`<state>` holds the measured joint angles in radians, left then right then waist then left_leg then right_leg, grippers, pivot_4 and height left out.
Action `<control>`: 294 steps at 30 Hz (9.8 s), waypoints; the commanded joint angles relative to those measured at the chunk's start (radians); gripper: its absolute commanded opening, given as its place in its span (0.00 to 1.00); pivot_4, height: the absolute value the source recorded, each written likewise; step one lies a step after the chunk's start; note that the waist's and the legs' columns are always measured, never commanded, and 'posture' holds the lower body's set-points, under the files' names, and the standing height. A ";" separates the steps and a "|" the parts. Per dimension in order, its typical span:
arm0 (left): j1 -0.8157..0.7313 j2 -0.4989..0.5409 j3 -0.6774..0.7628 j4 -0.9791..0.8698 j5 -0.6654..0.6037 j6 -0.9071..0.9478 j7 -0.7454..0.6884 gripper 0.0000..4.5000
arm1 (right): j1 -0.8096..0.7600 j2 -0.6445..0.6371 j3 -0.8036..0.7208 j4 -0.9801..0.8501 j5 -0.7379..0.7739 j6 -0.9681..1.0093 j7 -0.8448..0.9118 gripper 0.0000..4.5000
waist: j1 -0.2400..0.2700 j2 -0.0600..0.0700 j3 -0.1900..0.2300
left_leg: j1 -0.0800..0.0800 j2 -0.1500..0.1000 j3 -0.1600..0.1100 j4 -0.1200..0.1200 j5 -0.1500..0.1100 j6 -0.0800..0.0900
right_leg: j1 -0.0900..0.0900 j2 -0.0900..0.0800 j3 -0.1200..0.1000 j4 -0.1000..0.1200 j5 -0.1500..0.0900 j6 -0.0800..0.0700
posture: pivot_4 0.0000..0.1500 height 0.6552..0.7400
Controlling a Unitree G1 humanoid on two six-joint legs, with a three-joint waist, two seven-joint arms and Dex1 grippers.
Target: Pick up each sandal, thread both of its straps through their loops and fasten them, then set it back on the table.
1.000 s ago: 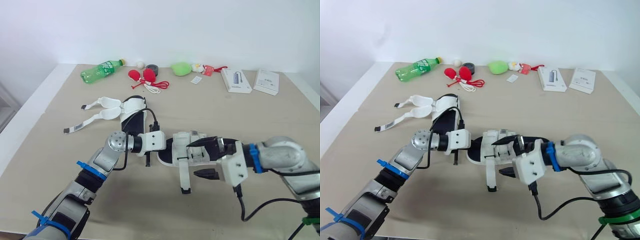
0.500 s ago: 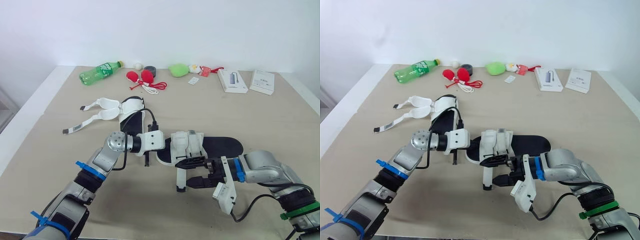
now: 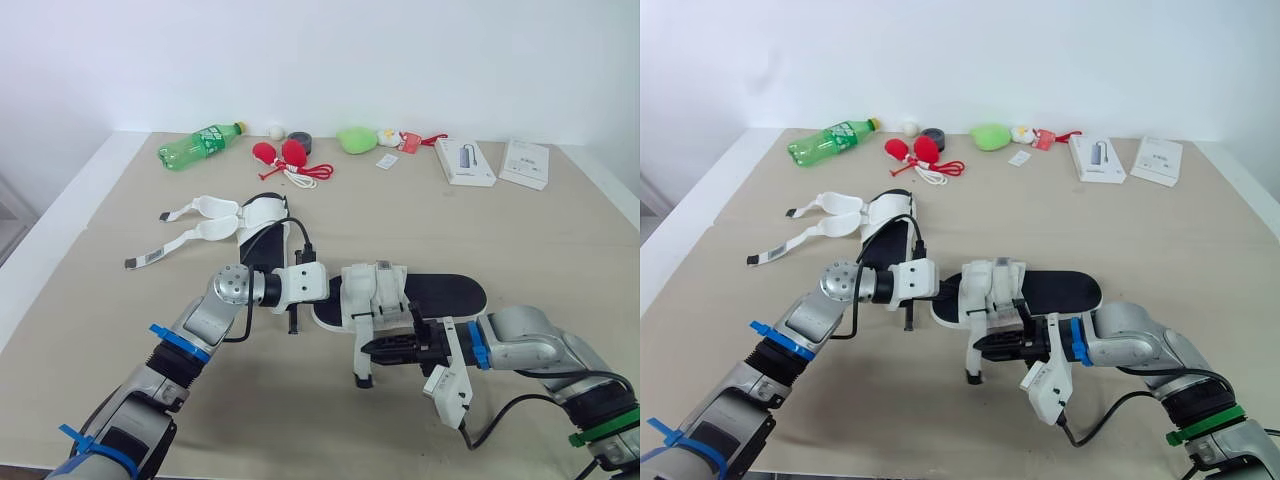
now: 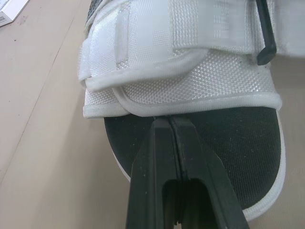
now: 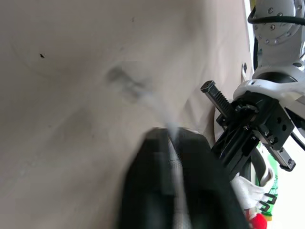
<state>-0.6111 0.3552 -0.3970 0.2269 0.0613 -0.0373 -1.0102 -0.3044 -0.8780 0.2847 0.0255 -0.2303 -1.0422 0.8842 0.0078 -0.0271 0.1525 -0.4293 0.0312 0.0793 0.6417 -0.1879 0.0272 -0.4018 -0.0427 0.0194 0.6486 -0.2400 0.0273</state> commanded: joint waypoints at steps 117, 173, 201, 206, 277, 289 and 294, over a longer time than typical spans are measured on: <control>0.033 0.097 0.166 -0.112 -0.378 -0.013 -0.327 0.18 | -0.437 0.069 -0.276 0.704 0.402 0.819 0.504 1.00 | -0.034 0.006 0.003 | -0.007 0.007 0.002 -0.001 -0.001 0.001 | -0.010 0.007 0.000 0.000 0.005 -0.001 | 1.00 1.00; 0.177 0.183 0.169 -0.367 -0.406 0.053 -0.292 0.99 | -0.672 0.366 -0.124 1.014 0.290 0.513 0.523 1.00 | -0.032 0.007 0.004 | 0.001 0.015 0.008 -0.004 0.002 -0.005 | -0.008 0.014 0.004 0.003 0.006 -0.008 | 1.00 1.00; 0.178 0.187 0.165 -0.371 -0.375 0.045 -0.278 1.00 | -0.656 0.446 -0.129 0.979 0.327 0.485 0.717 0.16 | -0.032 0.007 0.004 | 0.002 0.017 0.007 -0.004 0.002 -0.005 | -0.008 0.019 0.007 0.004 0.006 -0.008 | 1.00 1.00; 0.175 0.186 0.164 -0.371 -0.371 0.046 -0.274 1.00 | -0.655 0.449 -0.130 0.981 0.330 0.496 0.725 0.01 | -0.032 0.007 0.004 | 0.002 0.017 0.007 -0.004 0.002 -0.005 | -0.008 0.019 0.007 0.004 0.006 -0.009 | 1.00 1.00; 0.244 0.168 0.119 -0.176 -0.298 -0.225 -0.315 1.00 | -0.224 0.303 -0.050 0.175 0.521 1.098 0.631 0.29 | -0.029 0.006 0.004 | 0.002 0.017 0.009 -0.003 0.001 -0.006 | -0.008 0.018 0.010 0.004 0.003 -0.011 | 1.00 1.00; 0.271 0.171 0.107 -0.103 -0.296 -0.336 -0.331 1.00 | -0.171 0.335 -0.122 0.112 0.538 1.150 0.480 0.01 | -0.029 0.006 0.003 | 0.004 0.020 0.010 -0.003 0.001 -0.006 | -0.008 0.019 0.008 0.004 0.005 -0.013 | 1.00 1.00; 0.265 0.174 0.109 -0.118 -0.302 -0.322 -0.331 1.00 | -0.153 0.358 -0.223 0.083 0.541 1.210 0.260 0.01 | -0.029 0.006 0.003 | 0.004 0.021 0.010 -0.003 0.002 -0.008 | -0.008 0.019 0.007 0.004 0.005 -0.013 | 1.00 1.00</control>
<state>-0.3631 0.5211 -0.2554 0.1374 -0.2393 -0.3623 -1.3091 -0.4374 -0.5216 0.1953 0.1348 0.2893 0.1428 1.2996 -0.0217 -0.0215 0.1558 -0.4253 0.0520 0.0896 0.6386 -0.1860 0.0195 -0.4100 -0.0239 0.0260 0.6524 -0.2349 0.0147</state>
